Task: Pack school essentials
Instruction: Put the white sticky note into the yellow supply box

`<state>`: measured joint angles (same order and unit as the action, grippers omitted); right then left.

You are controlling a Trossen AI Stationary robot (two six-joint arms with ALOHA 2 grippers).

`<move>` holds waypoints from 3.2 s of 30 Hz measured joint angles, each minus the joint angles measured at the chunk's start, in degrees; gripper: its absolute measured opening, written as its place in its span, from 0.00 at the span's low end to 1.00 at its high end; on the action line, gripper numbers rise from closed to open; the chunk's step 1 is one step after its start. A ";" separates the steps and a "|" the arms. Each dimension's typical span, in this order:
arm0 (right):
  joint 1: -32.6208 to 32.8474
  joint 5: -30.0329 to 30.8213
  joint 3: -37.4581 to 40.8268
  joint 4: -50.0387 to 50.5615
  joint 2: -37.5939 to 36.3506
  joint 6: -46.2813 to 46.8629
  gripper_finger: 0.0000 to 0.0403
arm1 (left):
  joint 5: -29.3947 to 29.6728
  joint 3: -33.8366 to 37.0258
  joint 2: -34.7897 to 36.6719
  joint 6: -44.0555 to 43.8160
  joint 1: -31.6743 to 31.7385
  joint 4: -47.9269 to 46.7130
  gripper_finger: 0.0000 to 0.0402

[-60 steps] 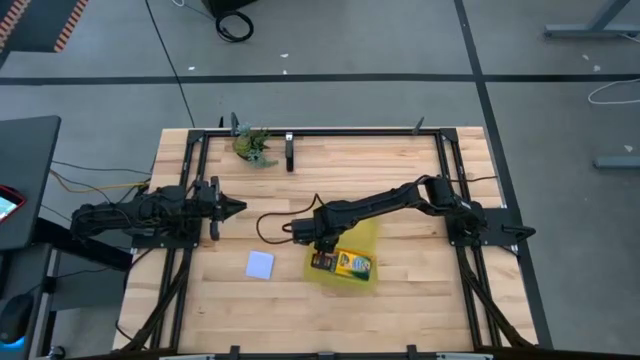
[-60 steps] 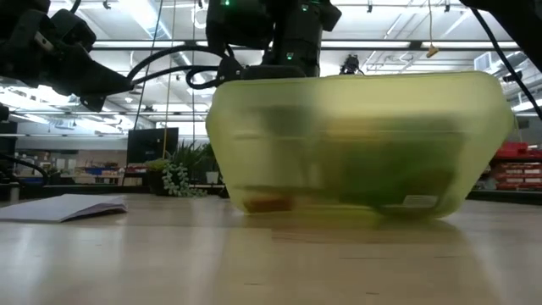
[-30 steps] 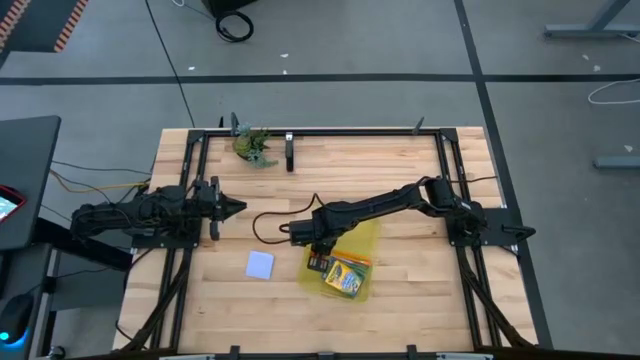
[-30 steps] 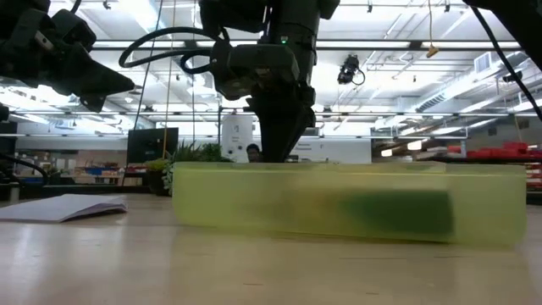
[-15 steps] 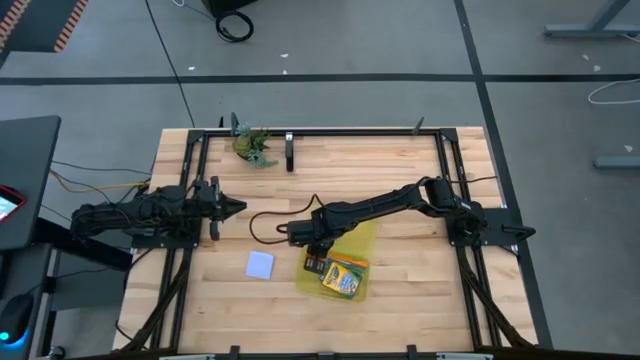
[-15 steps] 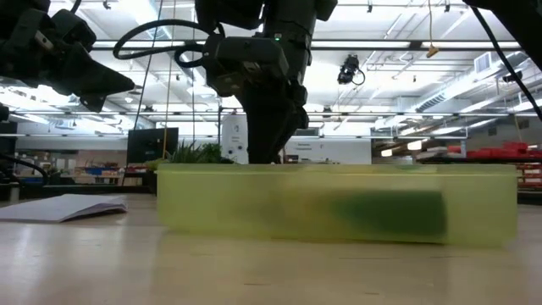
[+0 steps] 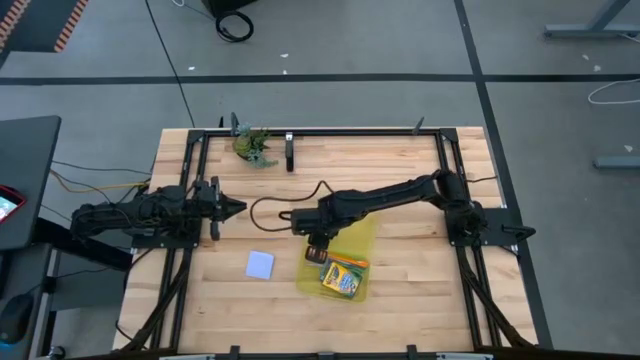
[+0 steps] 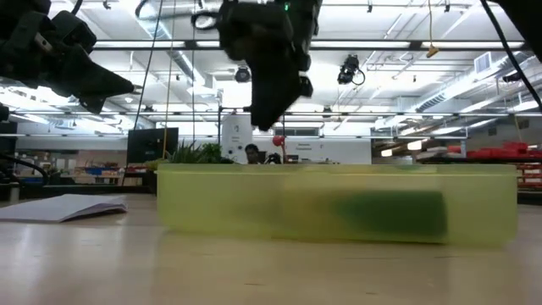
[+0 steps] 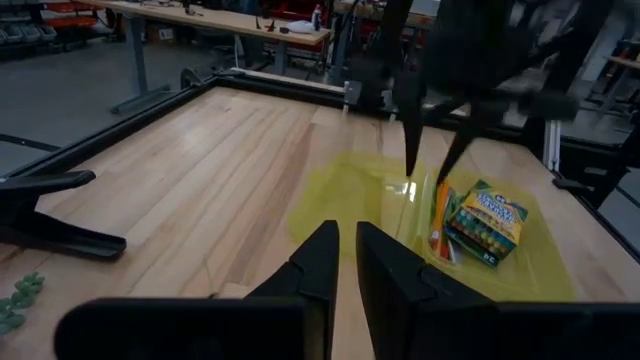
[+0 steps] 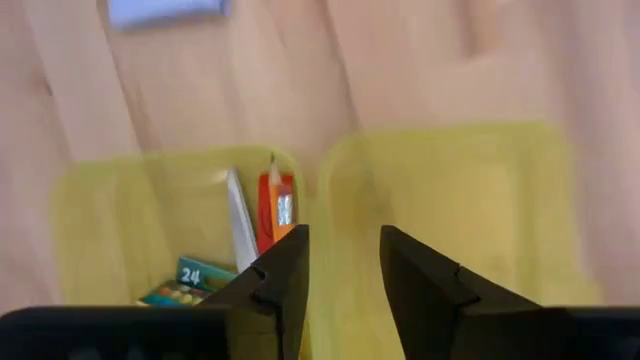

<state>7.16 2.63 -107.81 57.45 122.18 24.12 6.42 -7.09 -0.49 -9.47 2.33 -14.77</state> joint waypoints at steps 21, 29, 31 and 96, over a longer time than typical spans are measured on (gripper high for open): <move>-1.09 10.44 0.02 3.03 -7.82 -6.13 0.33 | -0.02 0.00 -0.24 -0.37 0.00 -0.10 0.13; -1.81 13.70 0.67 4.47 -10.12 -7.85 0.33 | -0.04 0.00 -0.24 -0.42 0.00 0.06 0.13; -1.83 13.86 1.37 3.85 -10.92 -8.38 0.33 | 0.00 0.00 -0.28 -0.42 0.02 0.50 0.12; -8.26 11.54 62.73 -35.71 -84.04 -17.37 0.33 | 2.99 0.00 -0.24 -4.83 0.06 3.79 0.20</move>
<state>-1.10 14.17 -45.08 21.74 38.14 6.74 9.41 -7.09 -0.73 -14.31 2.39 -10.98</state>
